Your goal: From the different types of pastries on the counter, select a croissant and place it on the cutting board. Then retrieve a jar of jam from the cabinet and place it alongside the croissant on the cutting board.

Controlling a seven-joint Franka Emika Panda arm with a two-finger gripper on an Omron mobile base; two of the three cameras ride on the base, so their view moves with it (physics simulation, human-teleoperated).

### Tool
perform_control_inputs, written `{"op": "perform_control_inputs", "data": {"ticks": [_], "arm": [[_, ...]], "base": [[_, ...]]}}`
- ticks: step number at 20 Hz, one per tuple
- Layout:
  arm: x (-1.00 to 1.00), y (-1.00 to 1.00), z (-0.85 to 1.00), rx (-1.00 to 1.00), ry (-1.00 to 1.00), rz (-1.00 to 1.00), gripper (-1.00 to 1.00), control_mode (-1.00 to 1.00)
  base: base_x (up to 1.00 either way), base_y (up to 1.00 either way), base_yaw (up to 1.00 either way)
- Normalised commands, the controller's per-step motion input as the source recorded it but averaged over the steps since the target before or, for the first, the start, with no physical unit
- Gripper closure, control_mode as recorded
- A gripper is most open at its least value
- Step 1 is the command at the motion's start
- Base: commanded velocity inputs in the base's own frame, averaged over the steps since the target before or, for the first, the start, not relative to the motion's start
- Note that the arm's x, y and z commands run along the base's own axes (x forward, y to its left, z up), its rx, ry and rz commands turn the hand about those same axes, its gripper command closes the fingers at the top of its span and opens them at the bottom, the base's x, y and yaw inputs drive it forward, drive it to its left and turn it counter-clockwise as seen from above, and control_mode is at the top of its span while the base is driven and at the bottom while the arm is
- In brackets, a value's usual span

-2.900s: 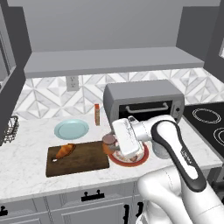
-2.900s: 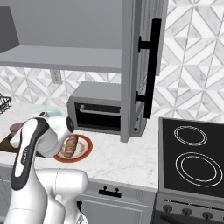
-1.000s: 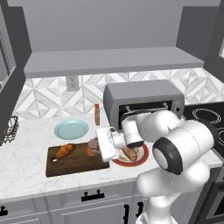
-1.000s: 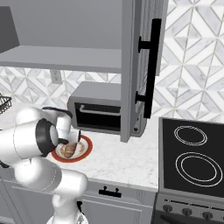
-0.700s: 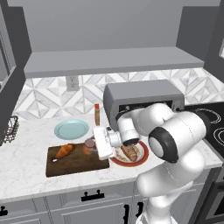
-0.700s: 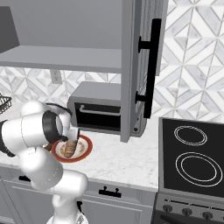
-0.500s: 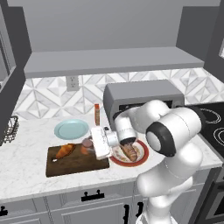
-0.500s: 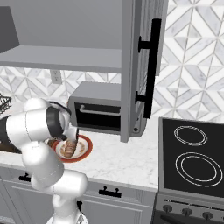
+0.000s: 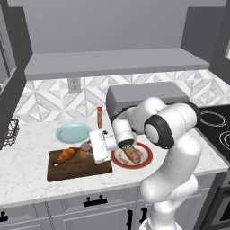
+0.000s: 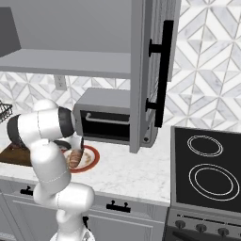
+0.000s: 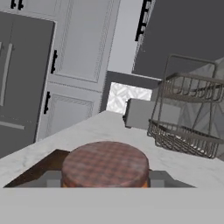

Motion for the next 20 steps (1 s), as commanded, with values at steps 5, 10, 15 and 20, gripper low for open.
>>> {"op": "perform_control_inputs", "data": {"ticks": [5,10,15,20], "arm": [[0.24,0.09,-0.31,0.0,0.0,0.0,1.0,-1.0],[-0.06,-0.06,-0.17,0.0,0.0,0.0,1.0,-1.0],[-0.1,-0.16,-0.03,0.01,0.0,0.0,-1.0,-1.0],[-0.08,-0.21,0.58,0.11,0.0,0.0,-1.0,-1.0]], "base": [[0.0,0.0,0.0],[0.0,0.0,0.0],[0.0,0.0,0.0],[0.0,0.0,0.0]]}}
